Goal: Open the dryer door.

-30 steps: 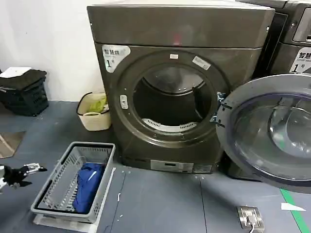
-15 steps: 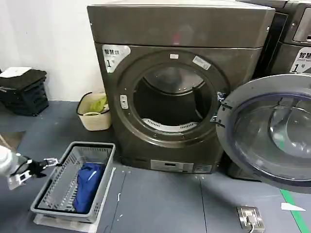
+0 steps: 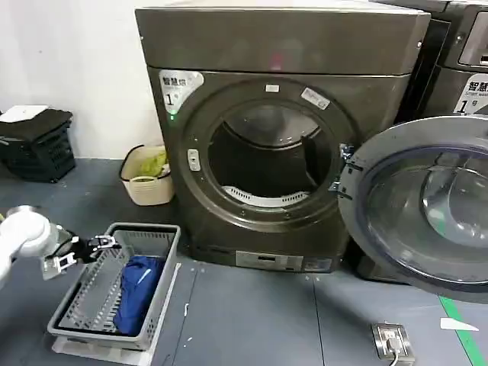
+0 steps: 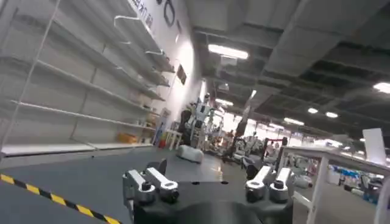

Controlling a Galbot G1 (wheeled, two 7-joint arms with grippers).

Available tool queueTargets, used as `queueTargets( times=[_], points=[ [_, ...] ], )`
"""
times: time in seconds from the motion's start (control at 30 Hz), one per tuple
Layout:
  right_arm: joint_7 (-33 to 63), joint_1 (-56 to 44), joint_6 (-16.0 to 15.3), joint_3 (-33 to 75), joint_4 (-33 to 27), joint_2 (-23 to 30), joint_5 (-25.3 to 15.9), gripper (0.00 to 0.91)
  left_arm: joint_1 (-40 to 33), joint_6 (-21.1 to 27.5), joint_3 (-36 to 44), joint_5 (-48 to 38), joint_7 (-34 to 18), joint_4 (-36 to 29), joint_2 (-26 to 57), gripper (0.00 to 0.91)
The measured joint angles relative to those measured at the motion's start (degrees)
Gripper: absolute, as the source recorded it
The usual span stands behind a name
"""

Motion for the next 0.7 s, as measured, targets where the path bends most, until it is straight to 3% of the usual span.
queueTargets(
  times=[0.13, 0.7],
  points=[
    [-0.1, 0.2, 0.3, -0.1, 0.0, 0.0, 0.0, 0.907, -0.8, 0.0, 0.0, 3.4, -0.5, 0.4, -0.5, 0.907],
    [-0.4, 0.1, 1.0, -0.2, -0.2, 0.3, -0.1, 0.907, -0.6, 0.0, 0.5, 3.8, -0.2, 0.3, 0.2, 0.907]
  ],
)
